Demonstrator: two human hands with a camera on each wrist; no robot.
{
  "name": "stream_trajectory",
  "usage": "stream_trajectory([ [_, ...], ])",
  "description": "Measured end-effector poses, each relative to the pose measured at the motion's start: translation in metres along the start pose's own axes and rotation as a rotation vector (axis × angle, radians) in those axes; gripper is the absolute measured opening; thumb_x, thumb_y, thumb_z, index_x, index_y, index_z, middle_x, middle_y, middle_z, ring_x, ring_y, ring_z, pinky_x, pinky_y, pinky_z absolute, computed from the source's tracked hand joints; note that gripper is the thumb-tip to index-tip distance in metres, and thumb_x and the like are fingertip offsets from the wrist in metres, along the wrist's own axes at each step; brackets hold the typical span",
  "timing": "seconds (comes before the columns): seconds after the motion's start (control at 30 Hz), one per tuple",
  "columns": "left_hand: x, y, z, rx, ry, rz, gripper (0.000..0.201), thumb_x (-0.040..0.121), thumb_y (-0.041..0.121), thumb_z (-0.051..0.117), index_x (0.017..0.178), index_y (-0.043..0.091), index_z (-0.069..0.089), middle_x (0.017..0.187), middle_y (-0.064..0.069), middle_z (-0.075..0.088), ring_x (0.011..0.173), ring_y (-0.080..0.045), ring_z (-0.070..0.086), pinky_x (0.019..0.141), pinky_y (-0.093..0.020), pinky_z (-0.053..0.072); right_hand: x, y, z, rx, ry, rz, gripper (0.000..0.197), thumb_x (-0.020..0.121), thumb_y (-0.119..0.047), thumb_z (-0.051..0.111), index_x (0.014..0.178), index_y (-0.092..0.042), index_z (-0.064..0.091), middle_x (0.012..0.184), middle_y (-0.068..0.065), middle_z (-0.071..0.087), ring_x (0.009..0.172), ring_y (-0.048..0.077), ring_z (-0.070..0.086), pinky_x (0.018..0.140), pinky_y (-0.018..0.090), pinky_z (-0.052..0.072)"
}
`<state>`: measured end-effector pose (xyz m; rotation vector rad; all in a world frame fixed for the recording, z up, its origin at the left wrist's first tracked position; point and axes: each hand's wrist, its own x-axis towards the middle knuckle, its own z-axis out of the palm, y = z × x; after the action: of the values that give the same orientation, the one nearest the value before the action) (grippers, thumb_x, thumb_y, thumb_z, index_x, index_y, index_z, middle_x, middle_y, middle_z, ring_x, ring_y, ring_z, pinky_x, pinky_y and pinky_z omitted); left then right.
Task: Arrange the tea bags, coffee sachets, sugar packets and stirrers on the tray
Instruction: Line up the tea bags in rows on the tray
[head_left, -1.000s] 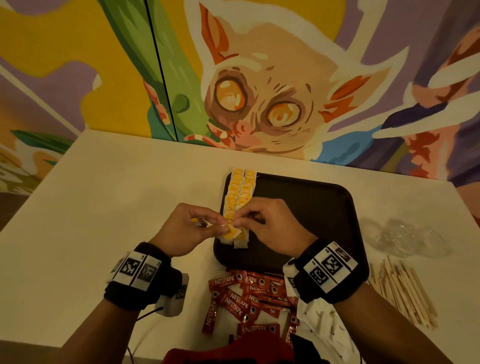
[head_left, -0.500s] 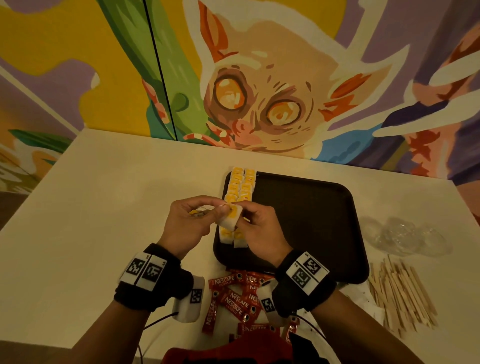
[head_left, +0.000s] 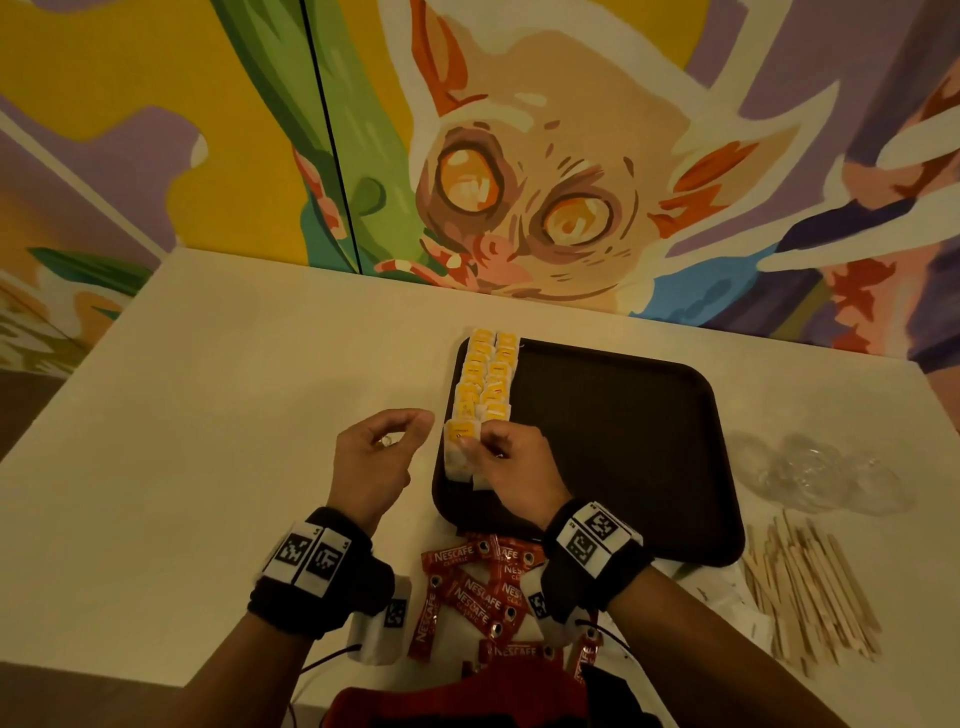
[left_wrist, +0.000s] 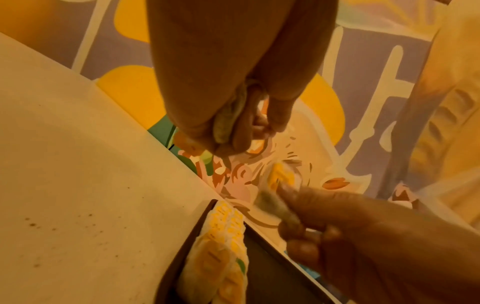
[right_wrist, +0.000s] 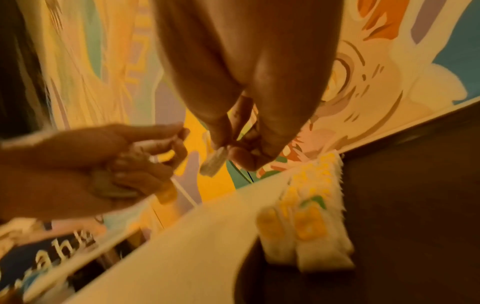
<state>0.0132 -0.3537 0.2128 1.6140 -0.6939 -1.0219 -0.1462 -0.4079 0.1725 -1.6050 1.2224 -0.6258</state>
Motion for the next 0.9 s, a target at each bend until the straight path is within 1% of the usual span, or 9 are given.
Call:
stream_trajectory([
  [0.1, 0.000, -0.006, -0.007, 0.066, -0.025, -0.051, 0.008, 0.087, 0.029, 0.070, 0.091, 0.023, 0.074, 0.089, 0.008, 0.068, 0.052, -0.010, 0.042, 0.045, -0.024, 0.041, 0.002, 0.016, 0.005, -0.130, -0.035, 0.072, 0.019, 0.095, -0.029, 0.063, 0.101, -0.014, 0.074, 0.099, 0.000, 0.073, 0.093, 0.012, 0.067, 0.085, 0.027, 0.053],
  [0.23, -0.005, -0.010, -0.013, 0.078, -0.092, -0.088, 0.011, 0.092, 0.023, 0.064, 0.092, 0.019, 0.074, 0.084, 0.002, 0.066, 0.045, -0.004, 0.042, 0.043, -0.024, 0.036, 0.008, 0.036, 0.020, -0.302, -0.102, 0.175, 0.016, 0.095, -0.031, 0.061, 0.102, -0.021, 0.072, 0.105, 0.004, 0.069, 0.102, 0.021, 0.062, 0.086, 0.029, 0.052],
  [0.33, -0.008, -0.012, -0.017, 0.095, -0.116, -0.101, 0.013, 0.093, 0.024, 0.062, 0.093, 0.019, 0.074, 0.084, -0.002, 0.065, 0.044, -0.004, 0.041, 0.044, -0.025, 0.036, 0.010, 0.036, 0.027, -0.375, -0.149, 0.248, 0.023, 0.098, -0.029, 0.056, 0.116, -0.023, 0.068, 0.122, 0.008, 0.057, 0.100, 0.018, 0.052, 0.086, 0.022, 0.043],
  [0.43, -0.010, -0.013, -0.019, 0.095, -0.130, -0.116, 0.014, 0.093, 0.025, 0.060, 0.094, 0.019, 0.074, 0.086, -0.004, 0.065, 0.044, -0.005, 0.040, 0.044, -0.024, 0.035, 0.011, 0.031, 0.029, -0.396, -0.167, 0.301, 0.028, 0.099, -0.027, 0.055, 0.125, -0.020, 0.063, 0.129, 0.012, 0.047, 0.105, 0.023, 0.051, 0.093, 0.026, 0.043],
  [0.6, -0.012, -0.008, -0.020, -0.077, -0.190, -0.197, 0.032, 0.099, 0.035, 0.048, 0.094, 0.015, 0.073, 0.082, -0.002, 0.061, 0.049, -0.014, 0.027, 0.045, -0.024, 0.024, 0.011, 0.027, 0.029, -0.441, -0.171, 0.226, 0.030, 0.097, -0.024, 0.058, 0.126, -0.018, 0.062, 0.127, 0.008, 0.053, 0.106, 0.019, 0.052, 0.082, 0.021, 0.041],
  [0.67, -0.012, -0.004, -0.020, -0.160, -0.225, -0.244, 0.044, 0.101, 0.043, 0.039, 0.098, 0.013, 0.071, 0.082, -0.003, 0.064, 0.049, -0.015, 0.026, 0.046, -0.024, 0.022, 0.010, 0.028, 0.028, -0.443, -0.125, 0.191, 0.029, 0.096, -0.017, 0.059, 0.125, -0.018, 0.064, 0.124, 0.006, 0.056, 0.104, 0.017, 0.056, 0.079, 0.019, 0.045],
  [0.77, -0.010, 0.002, -0.021, -0.212, -0.262, -0.282, 0.052, 0.100, 0.051, 0.033, 0.105, 0.015, 0.070, 0.085, -0.005, 0.068, 0.047, -0.013, 0.031, 0.048, -0.025, 0.022, 0.011, 0.034, 0.023, -0.411, -0.071, 0.138, 0.028, 0.091, -0.007, 0.062, 0.117, -0.018, 0.067, 0.120, 0.004, 0.061, 0.097, 0.014, 0.062, 0.082, 0.020, 0.054],
  [0.83, -0.009, 0.006, -0.019, -0.227, -0.277, -0.297, 0.054, 0.100, 0.053, 0.030, 0.107, 0.017, 0.069, 0.087, -0.008, 0.069, 0.047, -0.013, 0.032, 0.049, -0.025, 0.022, 0.012, 0.035, 0.019, -0.396, -0.037, 0.084, 0.022, 0.090, -0.010, 0.066, 0.110, -0.019, 0.069, 0.111, -0.001, 0.064, 0.091, 0.007, 0.060, 0.075, 0.010, 0.050],
  [0.9, -0.009, 0.010, -0.018, -0.234, -0.292, -0.303, 0.056, 0.099, 0.056, 0.028, 0.110, 0.019, 0.069, 0.090, -0.010, 0.069, 0.048, -0.014, 0.033, 0.050, -0.025, 0.023, 0.010, 0.030, 0.013, -0.345, 0.021, 0.039, 0.016, 0.090, -0.016, 0.068, 0.105, -0.019, 0.070, 0.105, -0.004, 0.064, 0.088, 0.003, 0.060, 0.069, 0.008, 0.047],
])
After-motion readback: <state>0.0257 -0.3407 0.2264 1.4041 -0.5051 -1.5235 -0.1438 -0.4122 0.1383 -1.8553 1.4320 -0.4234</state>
